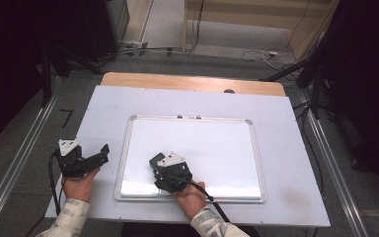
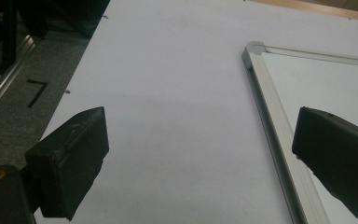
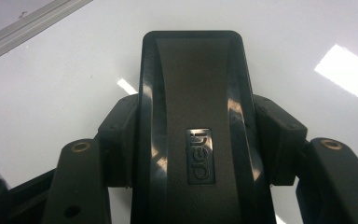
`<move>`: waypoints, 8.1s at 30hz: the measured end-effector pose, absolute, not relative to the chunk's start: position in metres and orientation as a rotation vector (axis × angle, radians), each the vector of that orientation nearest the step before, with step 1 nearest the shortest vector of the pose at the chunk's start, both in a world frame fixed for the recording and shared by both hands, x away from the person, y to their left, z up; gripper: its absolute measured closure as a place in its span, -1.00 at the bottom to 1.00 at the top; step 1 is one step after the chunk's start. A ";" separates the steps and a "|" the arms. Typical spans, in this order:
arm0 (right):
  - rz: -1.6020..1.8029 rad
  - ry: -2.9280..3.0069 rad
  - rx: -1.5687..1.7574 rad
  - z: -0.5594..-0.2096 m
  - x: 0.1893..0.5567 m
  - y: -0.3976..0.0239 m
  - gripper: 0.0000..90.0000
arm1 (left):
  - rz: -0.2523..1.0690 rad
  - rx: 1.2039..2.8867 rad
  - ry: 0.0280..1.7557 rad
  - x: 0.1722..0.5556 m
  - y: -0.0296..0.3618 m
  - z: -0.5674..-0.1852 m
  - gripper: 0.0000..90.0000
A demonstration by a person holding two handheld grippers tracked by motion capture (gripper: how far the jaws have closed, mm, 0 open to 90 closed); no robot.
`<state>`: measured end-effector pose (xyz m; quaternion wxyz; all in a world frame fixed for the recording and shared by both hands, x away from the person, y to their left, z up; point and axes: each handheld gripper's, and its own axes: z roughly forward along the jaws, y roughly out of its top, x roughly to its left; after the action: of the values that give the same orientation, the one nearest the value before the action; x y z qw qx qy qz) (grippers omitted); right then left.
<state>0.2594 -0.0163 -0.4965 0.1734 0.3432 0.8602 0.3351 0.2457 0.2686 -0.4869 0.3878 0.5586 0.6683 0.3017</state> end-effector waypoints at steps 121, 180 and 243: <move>0.904 2.301 1.171 -0.495 0.266 -0.156 -0.14 | 0.773 1.432 1.702 0.244 0.267 -0.488 -0.91; 0.973 2.044 1.401 -0.466 0.266 -0.219 -0.14 | 0.766 1.419 1.705 0.245 0.269 -0.487 -0.91; 0.971 1.949 1.504 -0.460 0.250 -0.237 -0.15 | 0.766 1.419 1.702 0.245 0.269 -0.487 -0.91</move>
<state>0.2497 -0.2369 -0.4599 0.2450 0.5509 0.7140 0.3558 0.2446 0.2691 -0.4868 0.3879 0.5580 0.6690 0.3010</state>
